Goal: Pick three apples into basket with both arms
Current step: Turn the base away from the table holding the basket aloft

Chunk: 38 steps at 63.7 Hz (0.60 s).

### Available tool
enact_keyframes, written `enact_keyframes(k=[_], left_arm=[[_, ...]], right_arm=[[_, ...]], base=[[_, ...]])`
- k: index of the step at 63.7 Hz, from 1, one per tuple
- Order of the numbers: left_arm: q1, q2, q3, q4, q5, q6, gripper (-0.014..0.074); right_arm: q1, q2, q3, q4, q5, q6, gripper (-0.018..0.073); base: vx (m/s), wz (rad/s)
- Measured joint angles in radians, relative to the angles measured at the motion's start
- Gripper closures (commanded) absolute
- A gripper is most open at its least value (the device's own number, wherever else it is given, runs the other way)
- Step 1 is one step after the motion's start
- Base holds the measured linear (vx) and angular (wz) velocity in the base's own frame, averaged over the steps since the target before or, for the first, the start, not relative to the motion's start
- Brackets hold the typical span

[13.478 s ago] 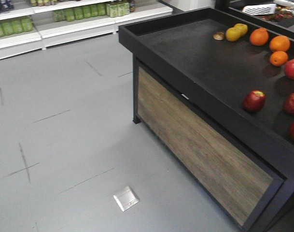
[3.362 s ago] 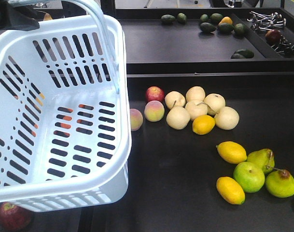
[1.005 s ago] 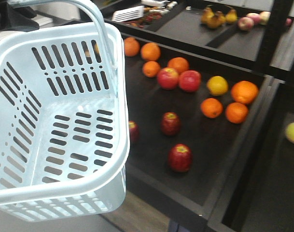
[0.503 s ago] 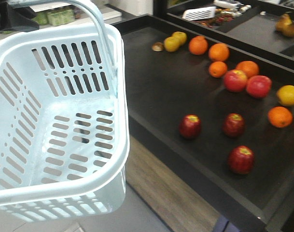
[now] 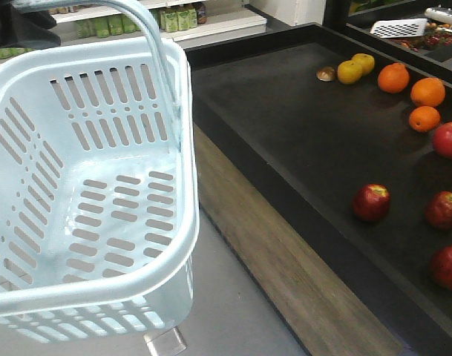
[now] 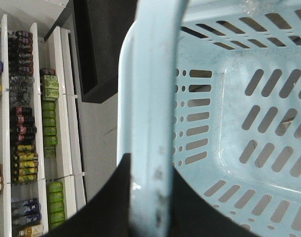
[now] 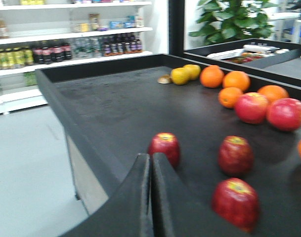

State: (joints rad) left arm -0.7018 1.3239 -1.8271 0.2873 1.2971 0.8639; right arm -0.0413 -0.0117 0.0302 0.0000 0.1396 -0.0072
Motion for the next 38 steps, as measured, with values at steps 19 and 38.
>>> enact_keyframes(k=[19,38], left_arm=[[0.000,0.000,0.000,-0.001,0.000,0.000,0.0603],[0.000,0.000,0.000,-0.003,0.000,0.000,0.0603]], right_arm=[[0.000,0.000,0.000,0.000,0.000,0.000,0.0568],[0.000,0.000,0.000,0.000,0.000,0.000,0.0568]], base=[[0.03,0.26],[0.08,0.30]])
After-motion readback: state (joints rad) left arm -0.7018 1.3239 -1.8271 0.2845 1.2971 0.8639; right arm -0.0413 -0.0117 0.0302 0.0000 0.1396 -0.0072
